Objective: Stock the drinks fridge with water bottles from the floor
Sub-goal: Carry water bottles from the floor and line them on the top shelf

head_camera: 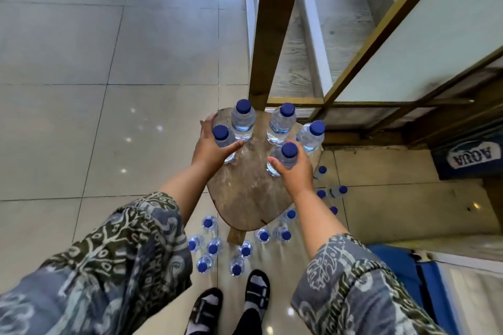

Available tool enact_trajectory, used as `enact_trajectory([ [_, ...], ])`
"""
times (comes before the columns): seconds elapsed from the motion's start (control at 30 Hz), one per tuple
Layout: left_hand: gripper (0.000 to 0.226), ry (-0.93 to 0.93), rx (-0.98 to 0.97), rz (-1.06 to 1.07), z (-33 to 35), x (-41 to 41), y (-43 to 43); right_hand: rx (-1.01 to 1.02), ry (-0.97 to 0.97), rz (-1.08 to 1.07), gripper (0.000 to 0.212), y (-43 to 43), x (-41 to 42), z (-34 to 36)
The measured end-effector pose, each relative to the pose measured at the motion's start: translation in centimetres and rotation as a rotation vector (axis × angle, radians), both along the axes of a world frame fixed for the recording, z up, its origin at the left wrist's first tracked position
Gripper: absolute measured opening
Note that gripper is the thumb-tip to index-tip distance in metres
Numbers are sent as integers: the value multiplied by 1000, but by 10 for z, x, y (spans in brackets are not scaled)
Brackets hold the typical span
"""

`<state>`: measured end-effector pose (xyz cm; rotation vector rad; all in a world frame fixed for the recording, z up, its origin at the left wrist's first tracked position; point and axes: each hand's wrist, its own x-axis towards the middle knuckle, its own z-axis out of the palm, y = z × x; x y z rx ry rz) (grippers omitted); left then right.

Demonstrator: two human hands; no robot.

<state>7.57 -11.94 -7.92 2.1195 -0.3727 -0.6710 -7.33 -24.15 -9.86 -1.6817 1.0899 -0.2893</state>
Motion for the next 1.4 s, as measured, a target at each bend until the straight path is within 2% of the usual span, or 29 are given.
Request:
enact_trajectory([
  [0.07,68,-22,-9,44,-8,-6,4,-29,-6,5,64,3,-1,-2],
  [0.13,59,-16,-21,57,-7,-14,9,-47,-3,31,65,6,-4,0],
  [0.27,59,-67,13,-40,11,-36,28,-17,-8,108,61,17,-20,9],
  [0.37,59,-99,-32,-83,43,-53,50,37,-19,118,55,29,-43,29],
  [0.47,55,-86,-106,-157,89,-66,65,56,-63,79,53,42,-70,70],
  [0.6,53,-84,-211,-280,162,-88,75,36,-197,8,45,53,-110,159],
  [0.73,39,-153,-307,-467,245,-123,65,-34,-306,-103,38,63,-171,249],
  [0.93,37,-122,-514,-713,345,-196,31,-277,-388,-358,41,79,-275,351],
  [1.07,34,-80,-683,-846,411,-270,4,-399,-529,-603,49,87,-357,405],
  [1.2,30,-11,-838,-957,459,-352,-28,-523,-631,-740,38,92,-440,460],
  [1.3,30,20,-940,-1024,493,-421,-48,-655,-605,-783,40,94,-503,501],
  [1.4,31,41,-1001,-1105,525,-493,-71,-762,-557,-827,32,92,-568,536],
])
